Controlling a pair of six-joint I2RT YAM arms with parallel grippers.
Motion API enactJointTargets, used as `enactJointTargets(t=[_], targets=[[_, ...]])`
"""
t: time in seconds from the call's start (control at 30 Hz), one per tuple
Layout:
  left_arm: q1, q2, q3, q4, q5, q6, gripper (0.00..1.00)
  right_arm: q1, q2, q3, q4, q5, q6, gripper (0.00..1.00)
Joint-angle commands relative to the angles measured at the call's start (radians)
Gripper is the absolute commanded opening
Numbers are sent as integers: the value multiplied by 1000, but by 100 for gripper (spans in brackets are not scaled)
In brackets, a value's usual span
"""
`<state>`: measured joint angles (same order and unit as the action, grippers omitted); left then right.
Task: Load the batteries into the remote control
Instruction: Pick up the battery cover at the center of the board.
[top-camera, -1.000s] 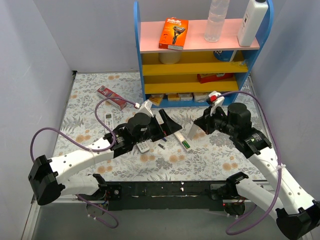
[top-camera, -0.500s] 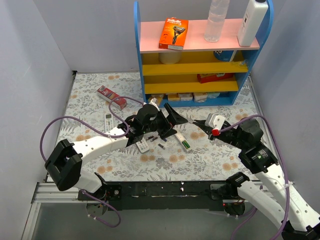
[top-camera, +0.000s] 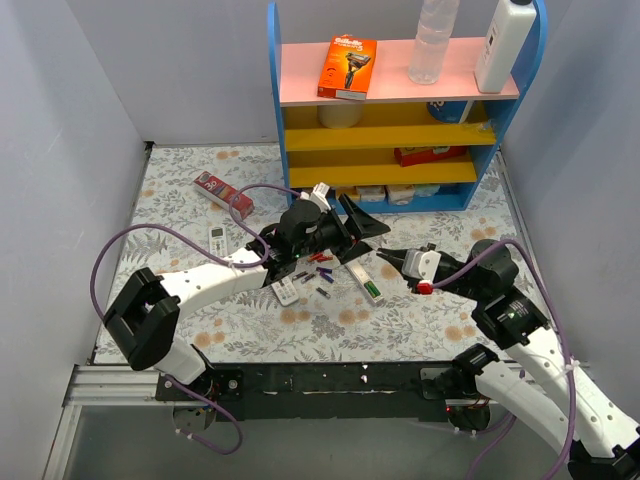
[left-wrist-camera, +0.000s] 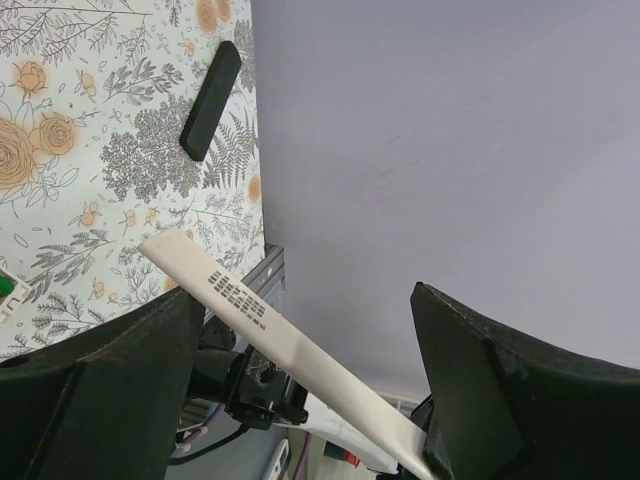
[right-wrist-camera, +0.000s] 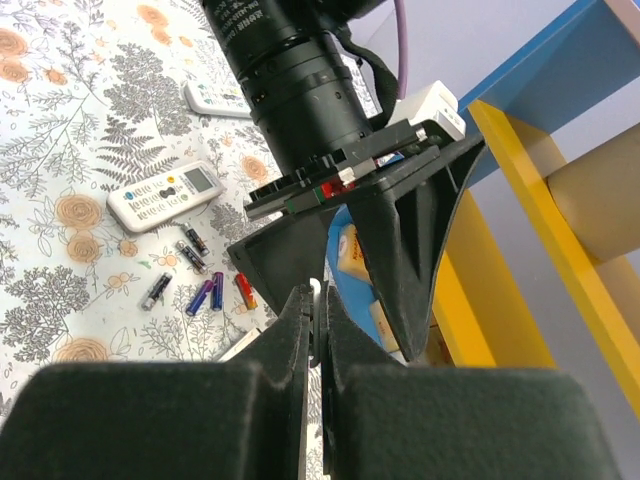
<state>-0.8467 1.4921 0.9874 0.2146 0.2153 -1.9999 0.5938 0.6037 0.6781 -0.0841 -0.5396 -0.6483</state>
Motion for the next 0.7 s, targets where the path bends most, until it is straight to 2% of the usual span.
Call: enactJointTargets(t=[0.0, 0.2, 0.3, 0.33, 0.43, 0.67], targets=[[0, 10, 40, 55, 30, -585, 80, 24, 13, -18, 101, -16, -49, 1], [0, 40, 27, 97, 47, -637, 67, 78, 41, -32, 87, 36, -126, 1], [0, 37, -9, 130, 38, -680, 57, 106, 50, -34, 44, 64, -166, 1], [0, 33, -16, 150, 35, -689, 49, 112, 50, -37, 38, 75, -180, 1], [0, 22, -36, 163, 19, -718, 39, 133, 45, -41, 23, 93, -188, 1], [0, 16, -64, 212, 13, -754, 11, 230, 39, -43, -31, 168, -228, 38]])
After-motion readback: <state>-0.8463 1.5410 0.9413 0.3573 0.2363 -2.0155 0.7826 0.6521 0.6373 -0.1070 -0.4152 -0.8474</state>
